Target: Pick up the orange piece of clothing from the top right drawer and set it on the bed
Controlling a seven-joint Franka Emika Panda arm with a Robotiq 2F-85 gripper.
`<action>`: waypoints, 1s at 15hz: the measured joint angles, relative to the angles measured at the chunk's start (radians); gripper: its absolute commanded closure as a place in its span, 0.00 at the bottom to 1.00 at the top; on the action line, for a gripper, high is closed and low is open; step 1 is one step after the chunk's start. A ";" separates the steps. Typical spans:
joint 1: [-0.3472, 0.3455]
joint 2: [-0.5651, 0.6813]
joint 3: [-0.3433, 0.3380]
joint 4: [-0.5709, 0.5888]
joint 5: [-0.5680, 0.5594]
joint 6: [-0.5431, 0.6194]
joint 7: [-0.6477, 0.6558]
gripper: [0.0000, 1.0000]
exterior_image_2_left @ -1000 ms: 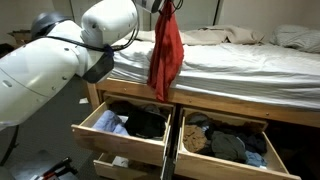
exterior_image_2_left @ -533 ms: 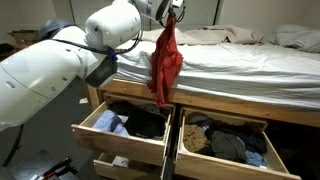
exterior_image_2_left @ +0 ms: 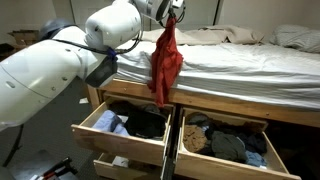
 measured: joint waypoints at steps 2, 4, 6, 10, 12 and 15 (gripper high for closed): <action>-0.004 -0.024 -0.007 0.014 0.000 -0.087 0.069 0.43; -0.010 -0.081 -0.008 0.037 0.000 -0.213 0.147 0.29; -0.016 -0.159 -0.007 0.063 0.002 -0.354 0.219 0.15; 0.015 -0.332 -0.210 0.119 0.235 -0.645 0.303 0.00; 0.034 -0.415 -0.365 0.121 0.389 -0.770 0.338 0.00; 0.076 -0.489 -0.544 0.121 0.537 -0.820 0.340 0.00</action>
